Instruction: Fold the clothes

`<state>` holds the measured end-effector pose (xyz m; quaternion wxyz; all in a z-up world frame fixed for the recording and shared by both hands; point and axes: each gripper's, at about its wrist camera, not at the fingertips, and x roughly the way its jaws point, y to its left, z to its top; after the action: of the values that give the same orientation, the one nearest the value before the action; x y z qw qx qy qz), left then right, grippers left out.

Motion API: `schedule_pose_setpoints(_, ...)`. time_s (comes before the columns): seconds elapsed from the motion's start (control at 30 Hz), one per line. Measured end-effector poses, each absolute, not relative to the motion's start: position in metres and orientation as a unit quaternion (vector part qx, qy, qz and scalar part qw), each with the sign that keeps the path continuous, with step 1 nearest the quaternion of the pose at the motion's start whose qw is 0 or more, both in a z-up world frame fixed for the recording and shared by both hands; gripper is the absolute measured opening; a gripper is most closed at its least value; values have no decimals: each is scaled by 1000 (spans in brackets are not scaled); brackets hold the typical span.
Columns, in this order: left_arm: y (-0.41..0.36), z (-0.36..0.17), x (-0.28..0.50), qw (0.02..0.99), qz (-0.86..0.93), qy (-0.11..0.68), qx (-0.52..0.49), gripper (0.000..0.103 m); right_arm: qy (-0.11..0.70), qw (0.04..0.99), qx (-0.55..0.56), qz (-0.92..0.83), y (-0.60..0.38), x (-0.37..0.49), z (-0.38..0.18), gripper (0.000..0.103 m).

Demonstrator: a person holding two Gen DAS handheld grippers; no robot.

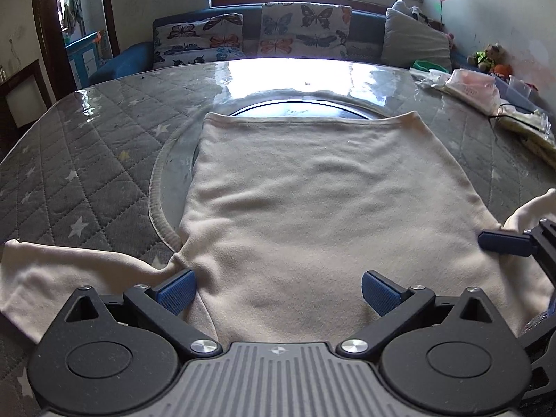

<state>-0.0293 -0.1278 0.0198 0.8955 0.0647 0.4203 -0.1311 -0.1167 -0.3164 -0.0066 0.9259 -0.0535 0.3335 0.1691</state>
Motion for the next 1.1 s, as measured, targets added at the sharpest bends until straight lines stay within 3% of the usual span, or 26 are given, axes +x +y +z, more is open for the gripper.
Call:
schedule_pose_setpoints(0.43, -131, 18, -27, 893, -124, 426, 77, 103, 310, 940, -11, 140, -342, -137, 13, 103)
schedule_pose_setpoints(0.8, -132, 19, -27, 892, -123, 428, 80, 103, 296, 955, 33, 11, -419, -143, 20, 103)
schedule_pose_setpoints(1.1, -132, 19, -26, 891, -123, 430, 82, 103, 330, 941, 49, -63, -462, -130, -2, 103)
